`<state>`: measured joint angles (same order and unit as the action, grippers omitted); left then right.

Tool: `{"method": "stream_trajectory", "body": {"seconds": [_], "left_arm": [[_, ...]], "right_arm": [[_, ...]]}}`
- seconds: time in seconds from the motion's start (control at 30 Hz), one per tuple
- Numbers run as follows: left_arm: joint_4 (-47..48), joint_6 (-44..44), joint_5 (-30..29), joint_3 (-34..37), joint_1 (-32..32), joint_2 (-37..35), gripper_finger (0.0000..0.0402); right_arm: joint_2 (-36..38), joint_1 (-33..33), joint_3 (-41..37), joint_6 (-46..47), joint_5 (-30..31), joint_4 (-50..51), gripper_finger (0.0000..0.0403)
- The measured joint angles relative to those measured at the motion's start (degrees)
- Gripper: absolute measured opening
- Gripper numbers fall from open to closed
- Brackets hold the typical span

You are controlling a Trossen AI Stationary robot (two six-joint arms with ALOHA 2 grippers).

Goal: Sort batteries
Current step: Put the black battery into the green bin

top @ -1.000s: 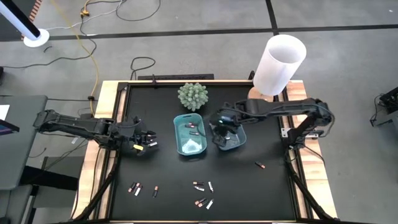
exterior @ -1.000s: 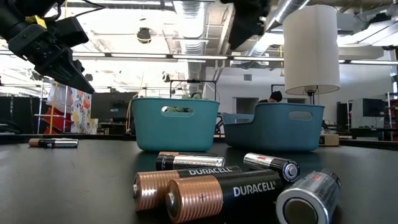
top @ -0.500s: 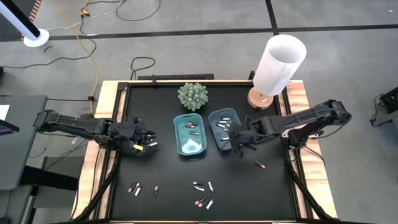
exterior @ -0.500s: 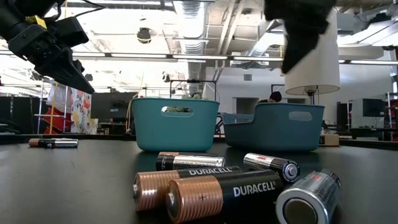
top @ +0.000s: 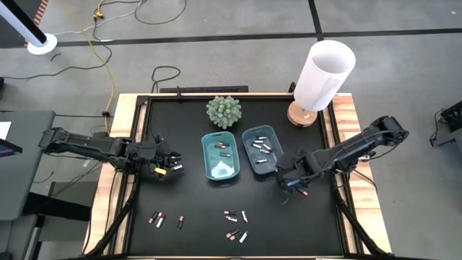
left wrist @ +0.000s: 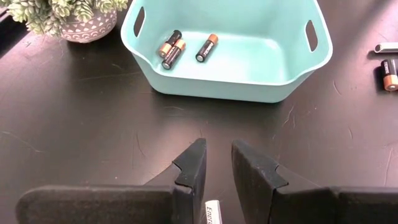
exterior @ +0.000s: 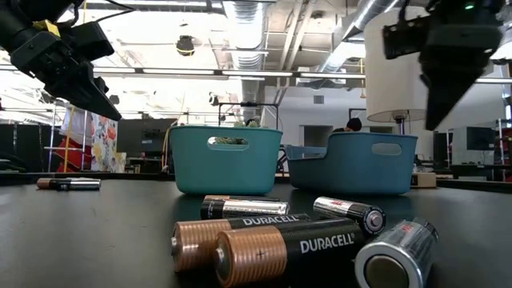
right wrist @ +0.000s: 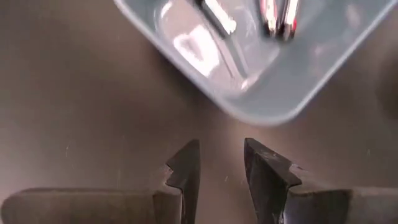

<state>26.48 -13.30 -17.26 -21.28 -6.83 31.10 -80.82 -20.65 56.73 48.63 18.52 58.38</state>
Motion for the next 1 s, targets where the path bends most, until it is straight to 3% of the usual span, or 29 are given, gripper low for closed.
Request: {"method": "stream_trajectory", "body": {"seconds": [0.43,0.63,1.0], "left_arm": [[0.0,3.8,0.0,0.0,0.0,0.0,0.0070],[0.0,3.6,0.0,0.0,0.0,0.0,0.0070],[0.0,3.6,0.0,0.0,0.0,0.0,0.0070]], "right_arm": [[5.2,-13.1,-2.8,20.8,-1.7,7.7,0.0136],[9.9,-16.5,-11.9,27.8,-5.1,-1.3,0.0136],[12.0,-16.7,-22.5,28.6,-10.5,-14.4,0.0136]]}}
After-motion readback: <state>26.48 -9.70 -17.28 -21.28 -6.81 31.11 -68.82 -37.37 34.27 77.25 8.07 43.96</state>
